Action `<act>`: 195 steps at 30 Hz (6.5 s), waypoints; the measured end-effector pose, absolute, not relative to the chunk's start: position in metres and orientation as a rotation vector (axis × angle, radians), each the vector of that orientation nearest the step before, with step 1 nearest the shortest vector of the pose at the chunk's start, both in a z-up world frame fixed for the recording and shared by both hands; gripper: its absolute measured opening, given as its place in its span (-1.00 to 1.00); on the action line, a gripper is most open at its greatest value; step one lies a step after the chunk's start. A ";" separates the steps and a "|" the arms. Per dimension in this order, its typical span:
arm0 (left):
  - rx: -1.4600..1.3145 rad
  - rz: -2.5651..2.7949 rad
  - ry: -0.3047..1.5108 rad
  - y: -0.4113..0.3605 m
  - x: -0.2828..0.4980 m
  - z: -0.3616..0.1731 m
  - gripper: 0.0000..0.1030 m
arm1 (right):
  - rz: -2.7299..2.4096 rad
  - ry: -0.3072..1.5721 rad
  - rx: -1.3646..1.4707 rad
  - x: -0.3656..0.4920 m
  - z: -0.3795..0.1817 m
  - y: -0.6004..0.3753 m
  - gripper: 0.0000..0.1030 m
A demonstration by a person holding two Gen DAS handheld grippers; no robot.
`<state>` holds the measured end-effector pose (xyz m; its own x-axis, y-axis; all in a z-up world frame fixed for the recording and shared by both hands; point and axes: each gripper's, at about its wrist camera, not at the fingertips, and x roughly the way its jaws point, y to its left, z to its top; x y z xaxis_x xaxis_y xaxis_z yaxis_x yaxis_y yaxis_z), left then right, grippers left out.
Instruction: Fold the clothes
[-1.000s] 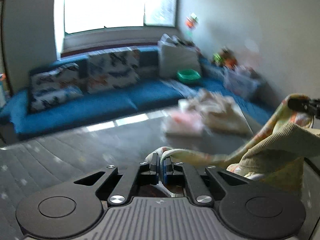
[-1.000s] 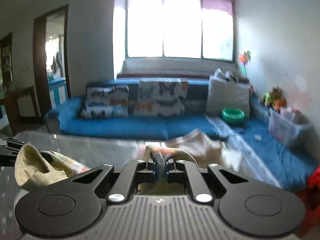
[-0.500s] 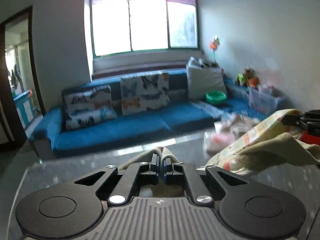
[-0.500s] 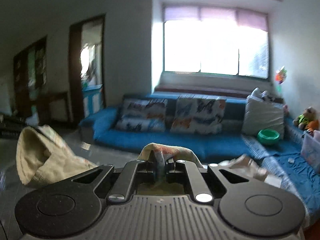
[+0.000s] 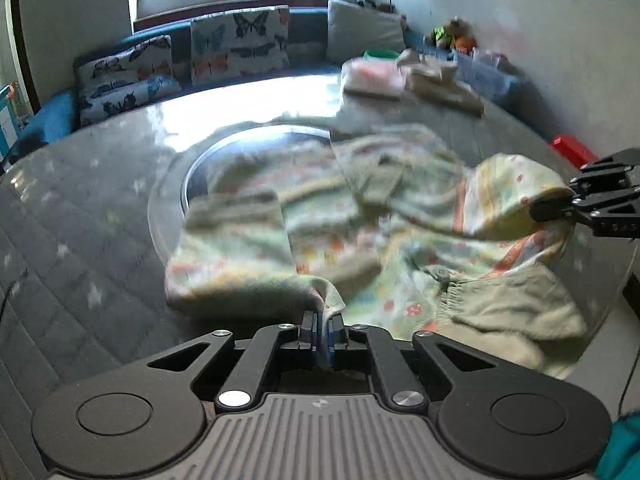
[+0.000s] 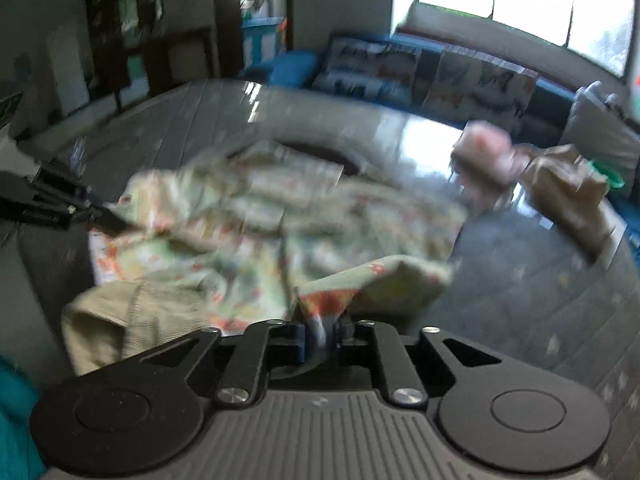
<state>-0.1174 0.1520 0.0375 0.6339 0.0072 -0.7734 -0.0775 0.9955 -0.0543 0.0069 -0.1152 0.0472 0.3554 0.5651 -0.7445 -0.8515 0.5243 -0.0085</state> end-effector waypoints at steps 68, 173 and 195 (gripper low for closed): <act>-0.108 -0.059 0.853 0.091 -0.042 -0.009 0.46 | 0.355 0.559 -0.064 0.071 0.044 -0.231 -0.94; -0.116 0.755 0.743 0.269 -0.212 0.012 -0.89 | 0.811 0.714 -0.211 0.022 -0.011 -0.091 0.50; -0.123 0.843 0.782 0.272 -0.208 0.013 -0.59 | 0.830 0.731 -0.235 0.025 -0.018 -0.088 0.59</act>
